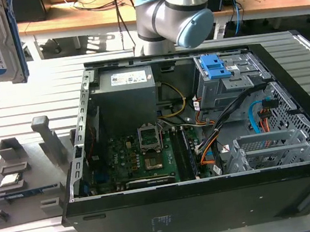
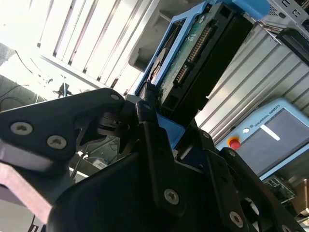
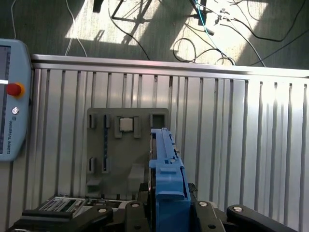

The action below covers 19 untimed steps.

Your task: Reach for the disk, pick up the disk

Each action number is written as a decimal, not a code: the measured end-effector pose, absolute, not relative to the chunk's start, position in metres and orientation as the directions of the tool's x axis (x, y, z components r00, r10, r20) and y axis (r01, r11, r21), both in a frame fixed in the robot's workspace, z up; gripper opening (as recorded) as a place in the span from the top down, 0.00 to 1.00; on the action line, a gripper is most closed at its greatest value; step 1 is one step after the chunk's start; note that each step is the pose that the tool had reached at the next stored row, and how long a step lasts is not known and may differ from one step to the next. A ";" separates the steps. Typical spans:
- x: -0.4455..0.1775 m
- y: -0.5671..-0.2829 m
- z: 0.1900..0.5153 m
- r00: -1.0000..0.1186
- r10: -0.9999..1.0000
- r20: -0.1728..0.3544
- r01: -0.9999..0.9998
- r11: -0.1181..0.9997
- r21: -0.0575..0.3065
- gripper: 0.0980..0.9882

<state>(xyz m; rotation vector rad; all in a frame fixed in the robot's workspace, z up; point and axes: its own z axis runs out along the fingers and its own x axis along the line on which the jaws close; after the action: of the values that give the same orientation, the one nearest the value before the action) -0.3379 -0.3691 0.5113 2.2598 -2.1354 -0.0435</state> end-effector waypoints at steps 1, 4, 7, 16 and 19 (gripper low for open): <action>-0.336 -0.369 0.511 0.057 -0.998 0.002 -0.997 -0.056 0.043 0.70; -0.330 -0.369 0.511 0.057 -0.998 0.002 -0.998 -0.056 0.043 0.70; -0.319 -0.369 0.511 0.057 -0.998 0.002 -0.997 -0.057 0.043 0.70; -0.296 -0.369 0.511 0.057 -0.998 0.002 -0.997 -0.057 0.043 0.70; -0.289 -0.369 0.511 0.057 -0.998 0.002 -0.997 -0.056 0.043 0.70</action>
<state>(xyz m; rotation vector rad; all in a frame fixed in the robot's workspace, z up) -0.2892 -0.3690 0.5112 2.2597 -2.1355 -0.0437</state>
